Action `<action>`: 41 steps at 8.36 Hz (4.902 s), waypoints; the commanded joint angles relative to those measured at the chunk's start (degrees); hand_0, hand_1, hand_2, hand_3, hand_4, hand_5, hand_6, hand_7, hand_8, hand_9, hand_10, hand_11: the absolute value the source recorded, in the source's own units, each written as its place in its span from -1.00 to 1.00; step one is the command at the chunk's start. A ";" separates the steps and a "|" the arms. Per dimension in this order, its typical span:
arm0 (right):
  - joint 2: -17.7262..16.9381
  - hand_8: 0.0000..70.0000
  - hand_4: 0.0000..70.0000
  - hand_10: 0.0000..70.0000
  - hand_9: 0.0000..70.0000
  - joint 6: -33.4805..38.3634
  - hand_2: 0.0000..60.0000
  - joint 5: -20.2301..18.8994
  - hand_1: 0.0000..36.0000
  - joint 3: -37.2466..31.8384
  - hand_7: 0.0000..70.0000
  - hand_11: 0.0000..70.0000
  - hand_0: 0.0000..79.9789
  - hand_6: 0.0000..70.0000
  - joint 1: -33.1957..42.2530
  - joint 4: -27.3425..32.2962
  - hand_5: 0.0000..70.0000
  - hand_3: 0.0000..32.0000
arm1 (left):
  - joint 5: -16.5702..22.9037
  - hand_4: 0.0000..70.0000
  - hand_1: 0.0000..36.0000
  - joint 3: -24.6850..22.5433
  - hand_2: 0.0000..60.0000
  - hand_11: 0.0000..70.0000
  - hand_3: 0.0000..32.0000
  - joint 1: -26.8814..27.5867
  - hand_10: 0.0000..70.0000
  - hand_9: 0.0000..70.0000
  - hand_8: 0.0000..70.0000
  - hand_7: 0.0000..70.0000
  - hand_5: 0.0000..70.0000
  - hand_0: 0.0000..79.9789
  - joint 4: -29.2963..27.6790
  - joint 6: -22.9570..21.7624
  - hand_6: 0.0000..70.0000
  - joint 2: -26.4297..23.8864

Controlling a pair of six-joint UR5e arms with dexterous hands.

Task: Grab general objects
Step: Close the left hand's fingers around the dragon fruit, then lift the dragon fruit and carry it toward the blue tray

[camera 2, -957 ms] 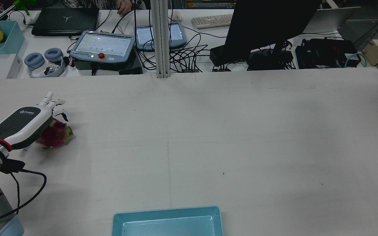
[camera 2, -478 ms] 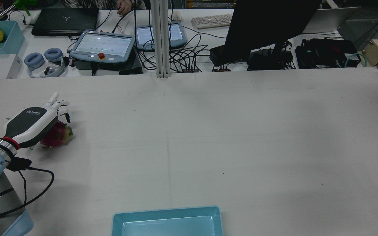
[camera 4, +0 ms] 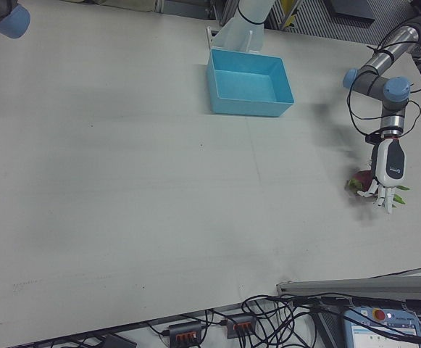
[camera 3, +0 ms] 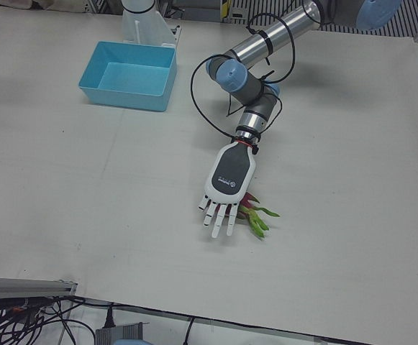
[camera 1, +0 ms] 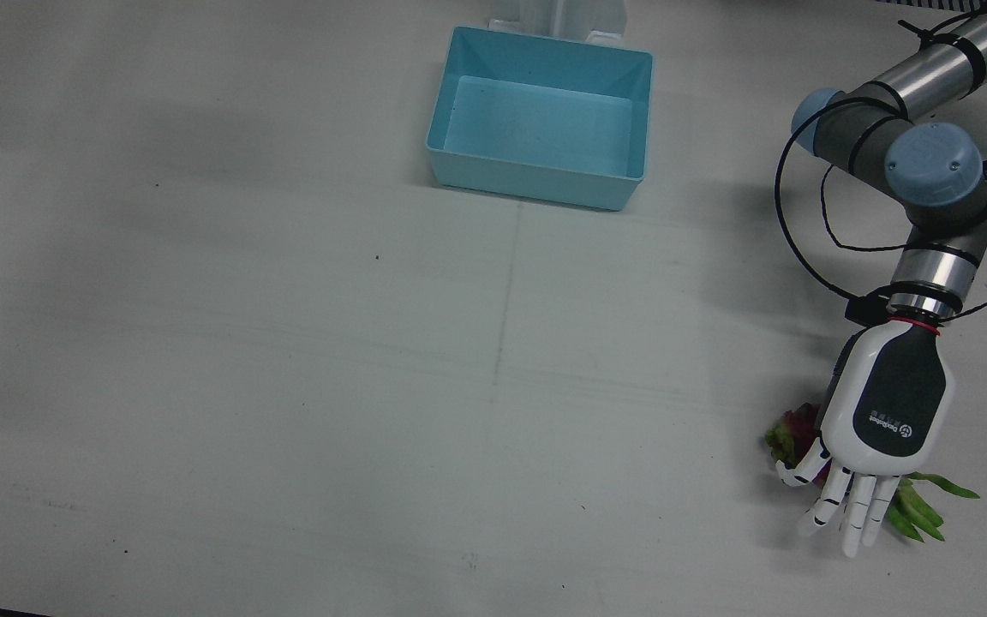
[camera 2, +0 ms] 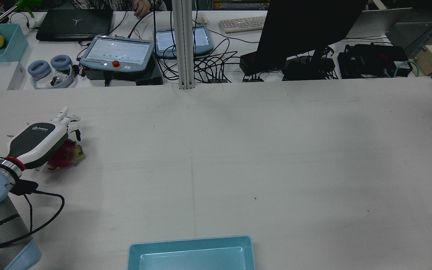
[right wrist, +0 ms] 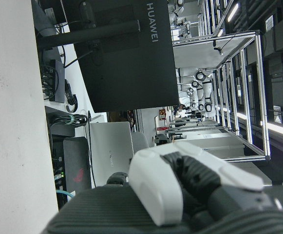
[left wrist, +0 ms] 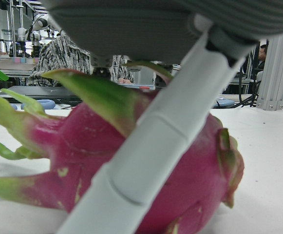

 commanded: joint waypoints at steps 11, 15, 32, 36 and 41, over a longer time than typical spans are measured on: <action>0.00 -1.00 -1.00 -1.00 -1.00 0.00 -1.00 0.00 -1.00 0.00 -1.00 -1.00 -1.00 -1.00 0.00 0.00 -1.00 -1.00 | -0.56 -0.17 1.00 3.65 1.00 -0.55 -1.00 0.09 -0.79 -0.49 -0.91 1.00 1.00 1.00 -2.07 0.01 -0.41 -0.30; 0.00 -1.00 -1.00 -1.00 -1.00 0.00 -1.00 0.00 -1.00 0.00 -1.00 -1.00 -1.00 -1.00 0.00 0.00 -1.00 -1.00 | -0.65 0.54 1.00 3.74 1.00 0.38 -1.00 0.09 -0.12 -0.47 -0.70 1.00 1.00 1.00 -2.16 0.01 0.66 -0.30; 0.00 -1.00 -1.00 -1.00 -1.00 0.00 -1.00 0.00 -1.00 0.00 -1.00 -1.00 -1.00 -1.00 0.00 0.00 -1.00 -1.00 | 44.94 1.00 1.00 -16.11 1.00 1.00 -1.00 0.53 1.00 1.00 1.00 1.00 1.00 1.00 19.65 -15.34 1.00 -22.80; 0.00 -1.00 -1.00 -1.00 -1.00 0.00 -1.00 0.00 -1.00 0.00 -1.00 -1.00 -1.00 -1.00 0.00 0.00 -1.00 -1.00 | 47.69 1.00 1.00 -22.63 1.00 1.00 -1.00 13.59 1.00 1.00 1.00 1.00 1.00 1.00 8.09 -26.50 1.00 -22.27; 0.00 -1.00 -1.00 -1.00 -1.00 0.00 -1.00 0.00 -1.00 0.00 -1.00 -1.00 -1.00 -1.00 0.00 0.00 -1.00 -1.00 | 47.95 1.00 1.00 -22.19 1.00 1.00 -1.00 17.23 1.00 1.00 0.87 1.00 1.00 1.00 -23.19 -41.71 1.00 -11.75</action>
